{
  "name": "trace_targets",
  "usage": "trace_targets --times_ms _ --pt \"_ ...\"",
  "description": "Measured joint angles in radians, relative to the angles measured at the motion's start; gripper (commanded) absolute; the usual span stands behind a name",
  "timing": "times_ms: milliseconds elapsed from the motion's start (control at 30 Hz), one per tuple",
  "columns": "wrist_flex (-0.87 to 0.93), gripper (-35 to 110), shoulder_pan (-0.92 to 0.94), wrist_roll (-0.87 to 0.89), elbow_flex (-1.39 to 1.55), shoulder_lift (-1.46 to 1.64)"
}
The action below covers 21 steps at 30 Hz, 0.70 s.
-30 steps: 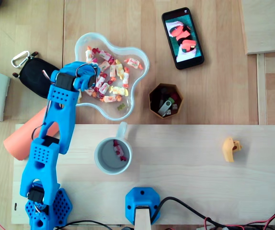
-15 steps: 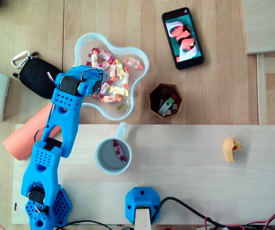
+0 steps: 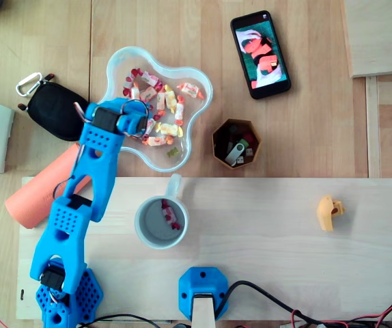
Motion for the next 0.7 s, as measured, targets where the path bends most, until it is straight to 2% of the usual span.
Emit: trace_targets --times_ms 233,467,700 --pt "0.008 -3 0.000 -0.002 0.000 -0.026" --pt "0.146 -3 0.000 -0.084 0.000 0.091" --pt "0.124 -2 0.000 -0.086 0.000 0.100"
